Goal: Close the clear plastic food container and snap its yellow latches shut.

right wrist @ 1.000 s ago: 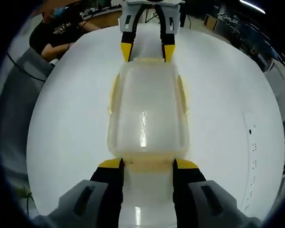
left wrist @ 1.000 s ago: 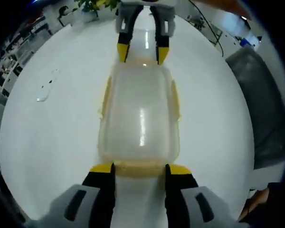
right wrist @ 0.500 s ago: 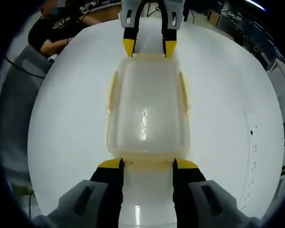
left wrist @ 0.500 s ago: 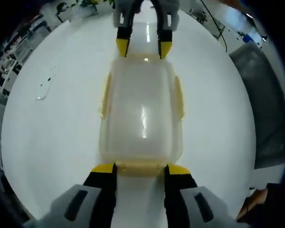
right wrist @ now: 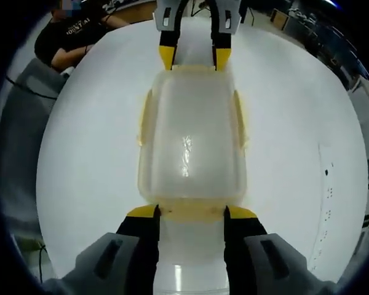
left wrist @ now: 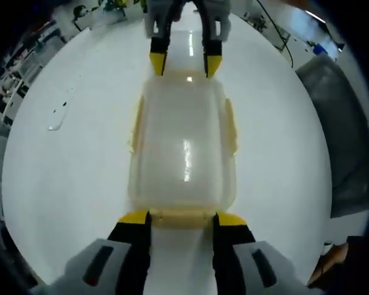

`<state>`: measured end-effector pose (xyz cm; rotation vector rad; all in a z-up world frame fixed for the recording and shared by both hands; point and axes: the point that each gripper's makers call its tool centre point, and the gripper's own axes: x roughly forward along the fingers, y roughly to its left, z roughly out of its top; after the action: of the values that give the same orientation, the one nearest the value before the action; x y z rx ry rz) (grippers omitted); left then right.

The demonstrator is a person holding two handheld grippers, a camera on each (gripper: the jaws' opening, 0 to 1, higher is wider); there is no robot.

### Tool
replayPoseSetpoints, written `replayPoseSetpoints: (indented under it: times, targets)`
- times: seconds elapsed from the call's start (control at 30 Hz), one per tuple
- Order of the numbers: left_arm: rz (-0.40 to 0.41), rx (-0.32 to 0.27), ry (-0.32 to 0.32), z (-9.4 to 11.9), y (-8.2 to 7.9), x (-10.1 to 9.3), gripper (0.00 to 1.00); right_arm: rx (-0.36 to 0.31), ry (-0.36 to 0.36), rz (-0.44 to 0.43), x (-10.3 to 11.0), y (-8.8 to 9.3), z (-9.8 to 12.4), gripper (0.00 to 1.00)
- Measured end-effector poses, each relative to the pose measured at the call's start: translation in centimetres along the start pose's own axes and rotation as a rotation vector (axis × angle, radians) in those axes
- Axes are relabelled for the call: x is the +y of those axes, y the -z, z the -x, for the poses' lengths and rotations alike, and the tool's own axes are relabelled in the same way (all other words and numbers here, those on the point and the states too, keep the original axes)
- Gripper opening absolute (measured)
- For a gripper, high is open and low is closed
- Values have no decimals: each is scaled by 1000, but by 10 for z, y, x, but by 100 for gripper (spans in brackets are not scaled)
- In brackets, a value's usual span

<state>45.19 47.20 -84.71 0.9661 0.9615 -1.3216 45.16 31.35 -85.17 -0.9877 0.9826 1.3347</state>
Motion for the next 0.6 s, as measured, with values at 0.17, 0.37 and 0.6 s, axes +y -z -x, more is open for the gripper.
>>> replayPoseSetpoints:
  times: [0.17, 0.37, 0.6]
  targets:
    - [14, -41, -3, 0, -2, -1, 34, -8, -3, 5, -2, -1, -1, 37]
    - [3, 3, -2, 0, -3, -3, 34, -22, 0, 0, -5, 1, 0, 37]
    - [19, -1, -6, 8, -14, -11, 34, 0, 15, 28, -2, 7, 7, 37]
